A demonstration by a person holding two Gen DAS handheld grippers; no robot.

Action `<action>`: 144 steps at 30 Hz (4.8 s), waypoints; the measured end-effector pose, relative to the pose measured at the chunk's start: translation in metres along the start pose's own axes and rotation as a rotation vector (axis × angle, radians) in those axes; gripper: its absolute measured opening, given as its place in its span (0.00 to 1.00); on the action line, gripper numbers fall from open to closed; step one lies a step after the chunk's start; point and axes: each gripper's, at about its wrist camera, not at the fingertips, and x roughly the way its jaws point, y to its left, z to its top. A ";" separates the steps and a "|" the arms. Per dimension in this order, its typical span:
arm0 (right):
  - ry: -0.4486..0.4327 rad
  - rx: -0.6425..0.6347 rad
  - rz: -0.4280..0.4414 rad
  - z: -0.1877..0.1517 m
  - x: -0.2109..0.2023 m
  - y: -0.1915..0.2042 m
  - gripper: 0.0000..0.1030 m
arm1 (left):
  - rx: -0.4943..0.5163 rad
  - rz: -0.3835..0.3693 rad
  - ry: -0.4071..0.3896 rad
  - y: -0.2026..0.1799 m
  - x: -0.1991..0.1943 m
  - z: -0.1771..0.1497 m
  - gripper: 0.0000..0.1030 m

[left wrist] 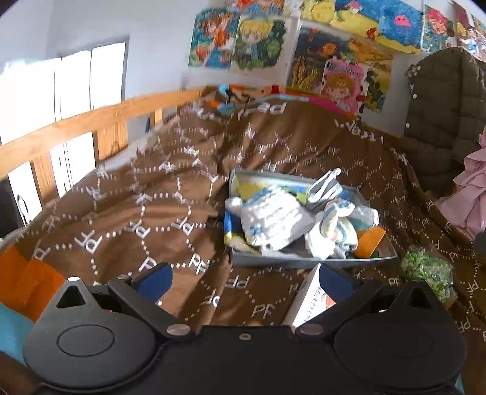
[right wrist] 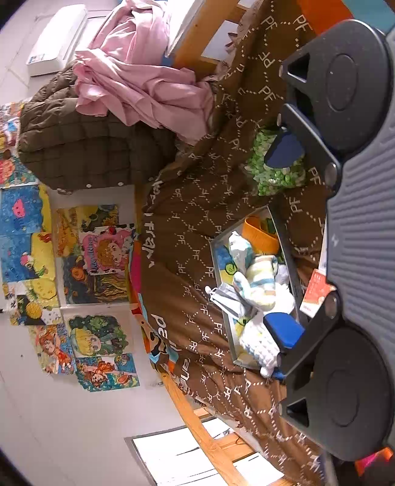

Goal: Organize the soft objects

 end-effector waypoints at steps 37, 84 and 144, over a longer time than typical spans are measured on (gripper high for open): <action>-0.040 -0.024 0.092 -0.092 0.045 -0.026 1.00 | -0.054 0.092 -0.076 0.002 0.018 -0.072 0.99; 0.088 -0.082 0.142 -0.110 0.078 -0.029 1.00 | 0.075 0.124 0.006 -0.014 0.032 -0.091 0.99; 0.105 -0.085 0.134 -0.110 0.080 -0.029 1.00 | 0.062 0.147 0.034 -0.009 0.038 -0.092 0.99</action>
